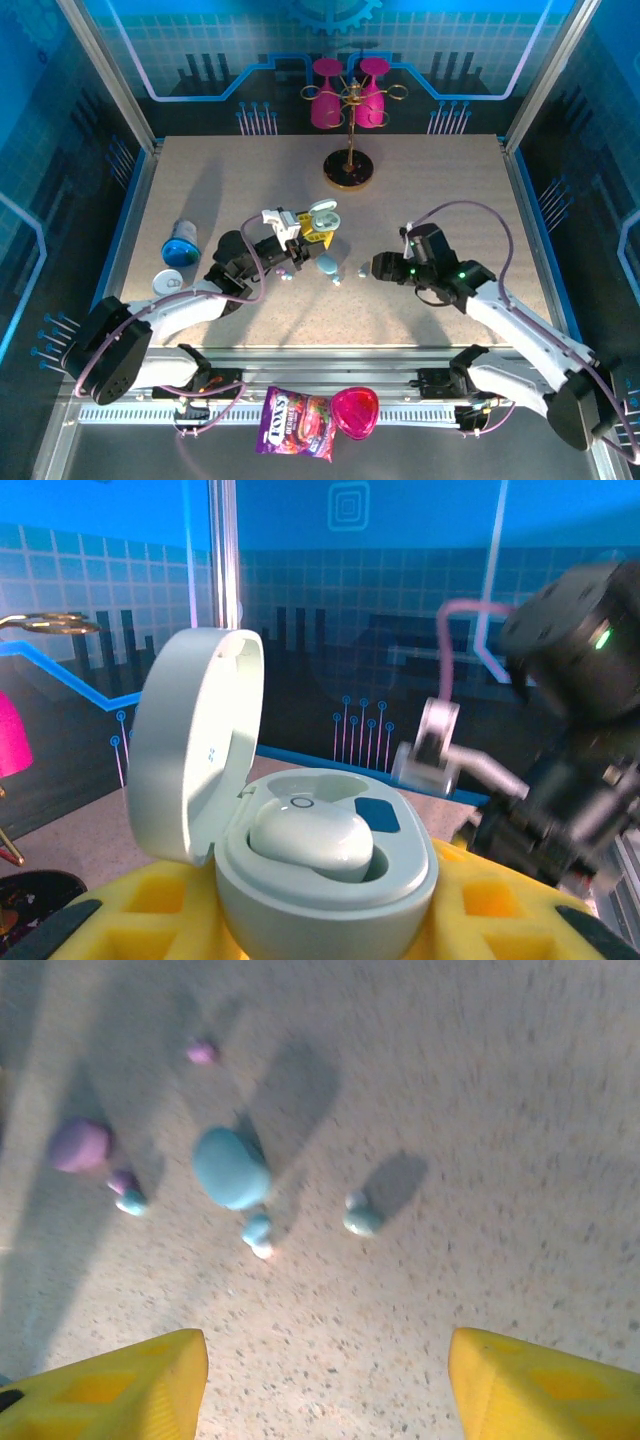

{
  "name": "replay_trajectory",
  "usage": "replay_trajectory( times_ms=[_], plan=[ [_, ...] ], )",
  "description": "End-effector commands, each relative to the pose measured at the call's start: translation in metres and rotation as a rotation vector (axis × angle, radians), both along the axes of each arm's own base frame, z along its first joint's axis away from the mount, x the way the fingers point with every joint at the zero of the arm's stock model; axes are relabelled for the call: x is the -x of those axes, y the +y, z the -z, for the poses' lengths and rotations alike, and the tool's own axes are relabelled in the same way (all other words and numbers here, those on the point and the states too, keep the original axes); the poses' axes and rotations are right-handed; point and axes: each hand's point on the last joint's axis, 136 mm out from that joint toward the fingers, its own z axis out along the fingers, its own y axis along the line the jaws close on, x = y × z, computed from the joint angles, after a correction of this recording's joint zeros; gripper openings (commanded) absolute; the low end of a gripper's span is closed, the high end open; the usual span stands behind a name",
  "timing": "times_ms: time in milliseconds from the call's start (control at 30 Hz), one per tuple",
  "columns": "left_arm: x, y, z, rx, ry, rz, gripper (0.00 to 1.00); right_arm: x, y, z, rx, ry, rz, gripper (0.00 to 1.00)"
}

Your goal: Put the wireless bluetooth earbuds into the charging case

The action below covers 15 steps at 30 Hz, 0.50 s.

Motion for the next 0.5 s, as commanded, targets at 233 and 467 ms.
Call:
replay_trajectory(
  times_ms=[233, 467],
  plan=[
    [0.005, 0.002, -0.007, 0.0, -0.034, 0.012, 0.13, -0.014, 0.045, 0.053, -0.162, 0.137, 0.026, 0.62],
    [0.008, 0.0, -0.007, 0.008, -0.028, 0.034, 0.14, -0.024, 0.067, 0.077, -0.181, 0.194, 0.005, 0.58]
  ],
)
